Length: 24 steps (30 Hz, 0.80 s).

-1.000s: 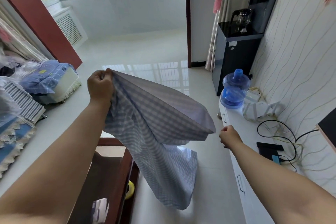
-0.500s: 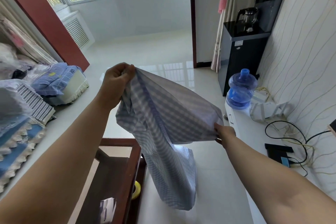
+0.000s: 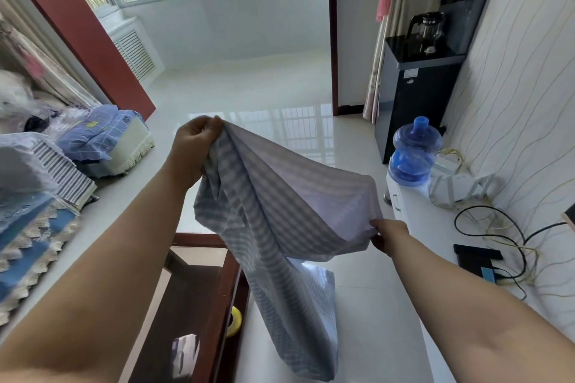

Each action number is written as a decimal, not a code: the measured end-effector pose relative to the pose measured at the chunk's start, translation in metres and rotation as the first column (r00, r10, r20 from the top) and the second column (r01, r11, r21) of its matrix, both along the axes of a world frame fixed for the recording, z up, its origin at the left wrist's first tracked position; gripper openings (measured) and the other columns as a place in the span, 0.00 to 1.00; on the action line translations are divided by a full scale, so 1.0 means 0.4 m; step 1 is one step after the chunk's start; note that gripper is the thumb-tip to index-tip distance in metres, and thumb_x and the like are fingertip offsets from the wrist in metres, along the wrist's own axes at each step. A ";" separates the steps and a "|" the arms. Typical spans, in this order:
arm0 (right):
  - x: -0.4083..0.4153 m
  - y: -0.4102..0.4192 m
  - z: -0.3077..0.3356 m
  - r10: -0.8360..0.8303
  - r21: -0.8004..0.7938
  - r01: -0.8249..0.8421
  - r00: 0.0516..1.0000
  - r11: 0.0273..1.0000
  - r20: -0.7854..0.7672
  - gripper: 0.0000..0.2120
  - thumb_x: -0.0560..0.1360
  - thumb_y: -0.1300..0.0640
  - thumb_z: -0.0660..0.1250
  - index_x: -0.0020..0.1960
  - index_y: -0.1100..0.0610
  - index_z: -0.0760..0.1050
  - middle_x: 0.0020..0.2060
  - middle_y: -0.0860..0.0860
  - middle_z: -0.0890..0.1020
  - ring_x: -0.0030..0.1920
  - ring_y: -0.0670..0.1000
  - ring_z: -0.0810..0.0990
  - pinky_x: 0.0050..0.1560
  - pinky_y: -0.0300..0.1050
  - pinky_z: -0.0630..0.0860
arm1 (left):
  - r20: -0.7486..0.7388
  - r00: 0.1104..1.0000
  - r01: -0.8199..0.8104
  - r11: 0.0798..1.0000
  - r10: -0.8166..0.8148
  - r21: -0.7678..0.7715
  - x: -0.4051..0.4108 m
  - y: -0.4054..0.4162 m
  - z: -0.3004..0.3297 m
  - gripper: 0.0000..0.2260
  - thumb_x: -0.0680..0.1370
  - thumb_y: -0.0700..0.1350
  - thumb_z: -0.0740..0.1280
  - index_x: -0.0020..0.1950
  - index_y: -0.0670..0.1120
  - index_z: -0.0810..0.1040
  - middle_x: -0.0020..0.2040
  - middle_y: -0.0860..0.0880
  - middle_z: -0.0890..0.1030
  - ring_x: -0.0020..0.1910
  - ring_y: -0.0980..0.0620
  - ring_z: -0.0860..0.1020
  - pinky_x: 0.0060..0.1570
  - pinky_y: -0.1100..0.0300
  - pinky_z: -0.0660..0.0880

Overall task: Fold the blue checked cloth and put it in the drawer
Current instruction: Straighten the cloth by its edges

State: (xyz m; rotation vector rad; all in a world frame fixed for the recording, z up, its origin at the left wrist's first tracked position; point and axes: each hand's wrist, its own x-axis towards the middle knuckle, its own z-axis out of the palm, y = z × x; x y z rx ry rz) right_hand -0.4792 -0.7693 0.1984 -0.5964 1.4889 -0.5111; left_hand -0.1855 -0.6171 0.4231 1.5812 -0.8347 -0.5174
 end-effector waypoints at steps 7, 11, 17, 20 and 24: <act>0.036 -0.028 0.158 0.230 -0.385 -0.536 0.759 0.751 -0.609 0.07 0.75 0.58 0.61 0.52 0.59 0.73 0.54 0.61 0.79 0.50 0.61 0.79 0.50 0.51 0.77 | 0.274 0.915 -0.361 0.904 0.296 0.228 0.067 0.006 -0.142 0.13 0.79 0.49 0.62 0.40 0.42 0.73 0.33 0.45 0.71 0.35 0.46 0.71 0.36 0.56 0.66; 0.016 -0.088 0.253 0.093 -0.435 -0.648 0.615 0.625 -0.783 0.12 0.80 0.58 0.56 0.61 0.59 0.69 0.56 0.60 0.77 0.56 0.62 0.76 0.48 0.51 0.71 | 0.393 0.801 -0.581 0.747 0.452 0.323 0.133 0.058 -0.171 0.13 0.80 0.46 0.59 0.49 0.38 0.77 0.51 0.34 0.80 0.53 0.36 0.77 0.52 0.51 0.71; 0.019 -0.174 0.374 -0.006 -0.614 -0.416 0.825 0.671 -0.566 0.09 0.77 0.60 0.59 0.55 0.59 0.72 0.53 0.59 0.80 0.52 0.60 0.80 0.50 0.46 0.75 | 0.449 0.747 -0.652 0.672 0.491 0.351 0.148 0.097 -0.182 0.13 0.80 0.43 0.59 0.56 0.37 0.78 0.58 0.33 0.78 0.59 0.34 0.75 0.58 0.50 0.70; 0.039 -0.169 0.444 -0.095 -0.758 -0.437 0.835 0.485 -0.543 0.04 0.76 0.63 0.57 0.49 0.57 0.70 0.45 0.57 0.79 0.43 0.59 0.79 0.45 0.50 0.77 | 0.415 0.726 -0.681 0.654 0.548 0.329 0.149 0.102 -0.172 0.14 0.81 0.44 0.58 0.58 0.36 0.77 0.60 0.33 0.77 0.61 0.34 0.74 0.59 0.51 0.69; 0.062 -0.202 0.540 -0.043 -0.761 -0.521 0.814 0.387 -0.580 0.10 0.76 0.68 0.56 0.51 0.61 0.74 0.45 0.55 0.77 0.45 0.56 0.74 0.44 0.43 0.69 | 0.394 0.704 -0.707 0.630 0.590 0.321 0.161 0.118 -0.165 0.14 0.82 0.44 0.58 0.60 0.37 0.76 0.61 0.33 0.77 0.62 0.35 0.74 0.61 0.51 0.69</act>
